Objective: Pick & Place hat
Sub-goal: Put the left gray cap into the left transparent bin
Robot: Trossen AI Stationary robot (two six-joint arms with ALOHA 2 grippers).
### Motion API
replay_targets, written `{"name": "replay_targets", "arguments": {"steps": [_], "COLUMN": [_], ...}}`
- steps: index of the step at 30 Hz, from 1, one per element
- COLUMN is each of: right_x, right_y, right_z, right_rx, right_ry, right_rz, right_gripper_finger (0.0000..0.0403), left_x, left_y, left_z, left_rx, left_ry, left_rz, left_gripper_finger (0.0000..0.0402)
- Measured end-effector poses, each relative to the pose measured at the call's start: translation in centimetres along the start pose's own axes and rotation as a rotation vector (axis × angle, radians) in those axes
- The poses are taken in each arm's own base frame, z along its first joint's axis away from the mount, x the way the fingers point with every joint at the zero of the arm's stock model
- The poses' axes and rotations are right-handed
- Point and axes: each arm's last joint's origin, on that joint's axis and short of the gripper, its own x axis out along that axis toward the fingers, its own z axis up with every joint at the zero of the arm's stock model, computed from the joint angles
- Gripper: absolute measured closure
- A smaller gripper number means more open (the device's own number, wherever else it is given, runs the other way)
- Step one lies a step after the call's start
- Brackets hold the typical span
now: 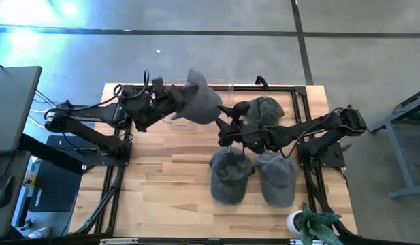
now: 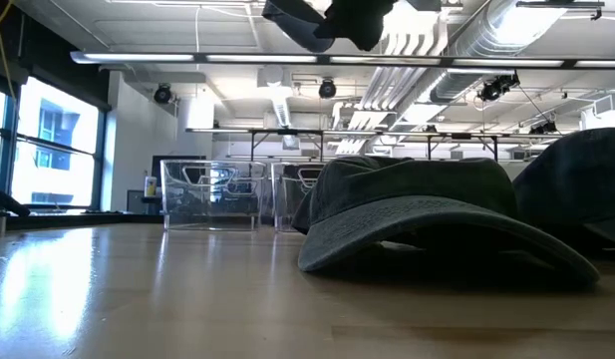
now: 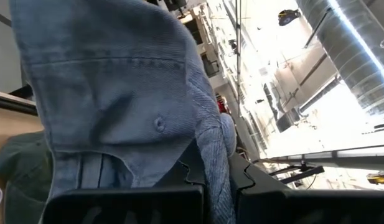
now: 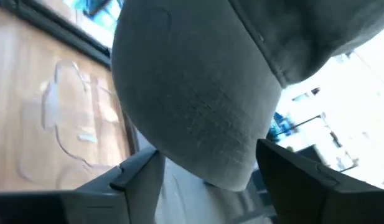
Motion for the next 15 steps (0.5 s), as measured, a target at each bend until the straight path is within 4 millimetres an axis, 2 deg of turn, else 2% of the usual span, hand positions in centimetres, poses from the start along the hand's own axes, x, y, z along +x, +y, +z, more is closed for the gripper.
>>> {"name": "replay_targets", "arguments": {"steps": [7,11,15], "right_x": [-2.0,-1.7,-1.0], "right_y": [0.8,0.6,0.0], "right_z": [1.5,1.5,1.1], "right_rx": [-0.141,-0.181,-0.227], "right_ry": [-0.142,-0.166,-0.117], "right_rz": [0.068,0.07,0.017], "right_gripper_finger": [0.0198,0.0199,0.0192], "left_x": [-0.1,-0.1,-0.1], "left_y": [-0.1,-0.1,-0.1], "left_z": [0.0,0.0,0.0], "left_rx": [0.017,0.017,0.013], "left_ry": [0.007,0.017,0.016], "left_rz": [-0.006,-0.012,-0.014], "left_gripper_finger": [0.0401,0.0401,0.0401]}}
